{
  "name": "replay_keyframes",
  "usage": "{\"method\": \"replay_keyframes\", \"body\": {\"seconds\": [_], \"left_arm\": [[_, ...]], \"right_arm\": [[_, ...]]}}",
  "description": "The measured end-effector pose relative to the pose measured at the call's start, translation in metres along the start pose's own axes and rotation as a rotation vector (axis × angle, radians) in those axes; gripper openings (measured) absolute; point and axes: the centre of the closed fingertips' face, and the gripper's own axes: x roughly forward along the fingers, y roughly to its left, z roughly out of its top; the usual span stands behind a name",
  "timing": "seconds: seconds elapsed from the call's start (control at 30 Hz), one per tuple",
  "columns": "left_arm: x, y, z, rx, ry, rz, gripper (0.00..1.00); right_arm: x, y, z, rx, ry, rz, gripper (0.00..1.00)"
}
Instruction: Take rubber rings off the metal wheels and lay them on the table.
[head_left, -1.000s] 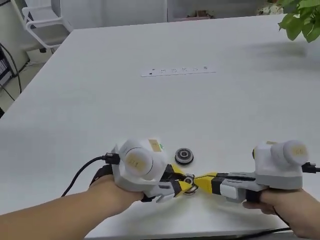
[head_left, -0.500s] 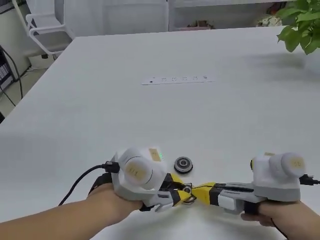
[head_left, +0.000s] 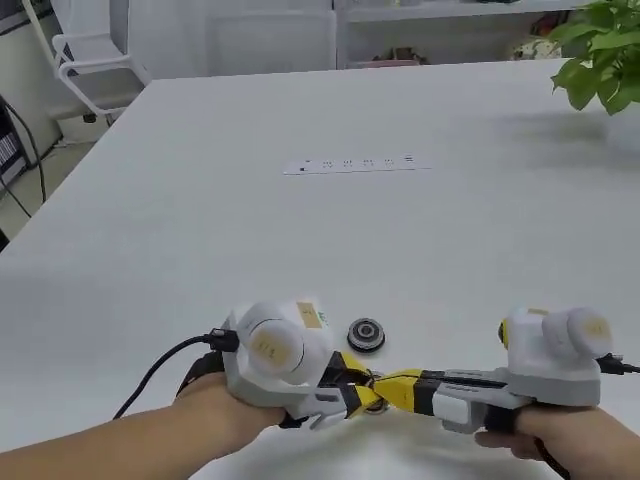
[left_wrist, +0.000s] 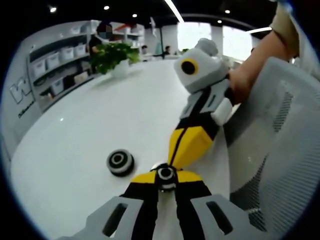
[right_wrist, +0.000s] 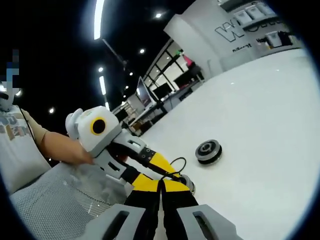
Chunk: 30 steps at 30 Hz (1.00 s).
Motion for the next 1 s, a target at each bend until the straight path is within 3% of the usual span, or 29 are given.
{"method": "replay_keyframes", "body": {"seconds": [0.23, 0.6, 1.0], "left_arm": [[0.0, 0.0, 0.001, -0.002, -0.007, 0.0, 0.13], [-0.003, 0.001, 0.004, -0.024, -0.008, -0.01, 0.16], [-0.029, 0.005, 0.019, -0.088, -0.071, -0.011, 0.27]], "right_arm": [[-0.002, -0.006, 0.0, -0.03, 0.006, -0.034, 0.0], [-0.003, -0.009, 0.004, -0.034, -0.005, -0.042, 0.0], [-0.003, -0.004, 0.015, -0.037, -0.028, -0.025, 0.0]]}}
